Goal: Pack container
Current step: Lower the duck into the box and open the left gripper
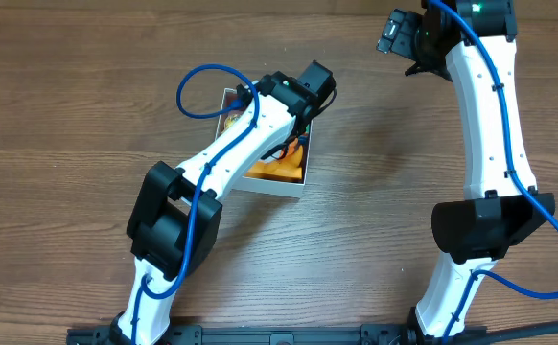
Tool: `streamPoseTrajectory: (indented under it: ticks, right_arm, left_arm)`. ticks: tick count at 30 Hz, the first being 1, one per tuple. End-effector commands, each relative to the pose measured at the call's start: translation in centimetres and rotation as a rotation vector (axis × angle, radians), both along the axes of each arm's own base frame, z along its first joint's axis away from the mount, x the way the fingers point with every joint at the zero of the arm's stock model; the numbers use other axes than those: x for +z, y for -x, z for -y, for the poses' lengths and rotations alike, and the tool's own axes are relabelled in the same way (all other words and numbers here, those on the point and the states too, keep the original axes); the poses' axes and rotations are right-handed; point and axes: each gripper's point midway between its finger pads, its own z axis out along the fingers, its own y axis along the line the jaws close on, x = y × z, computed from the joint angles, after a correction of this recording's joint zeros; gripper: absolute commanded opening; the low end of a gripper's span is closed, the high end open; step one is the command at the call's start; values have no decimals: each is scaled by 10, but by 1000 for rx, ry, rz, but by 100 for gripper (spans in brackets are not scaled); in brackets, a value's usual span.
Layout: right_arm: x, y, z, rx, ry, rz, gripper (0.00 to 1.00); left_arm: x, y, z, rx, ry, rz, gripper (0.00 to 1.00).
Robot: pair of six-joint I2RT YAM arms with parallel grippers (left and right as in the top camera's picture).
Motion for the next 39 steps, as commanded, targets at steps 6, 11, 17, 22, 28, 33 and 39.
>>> streamPoseTrajectory:
  ticks: [6, 11, 17, 22, 28, 33, 39]
  right_arm:
    - [9, -1, 0, -8, -2, 27, 100]
    - [9, -1, 0, -8, -2, 27, 100]
    - [9, -1, 0, -8, -2, 27, 100]
    - [9, -1, 0, -8, -2, 27, 100]
    - [9, -1, 0, -8, -2, 27, 100]
    - [9, -1, 0, -8, -2, 27, 100]
    - [9, -1, 0, -8, -2, 27, 100]
  left_arm:
    - [-7, 2, 3, 13, 45, -6, 96]
    - [-3, -2, 6, -29, 46, 4, 100]
    - [9, -12, 13, -60, 65, 39, 100]
    - [35, -29, 24, -122, 84, 105, 100]
    - [60, -42, 25, -143, 75, 173, 100]
    - [62, -44, 20, -163, 36, 182, 100]
    - [96, -52, -7, -170, -97, 244, 100]
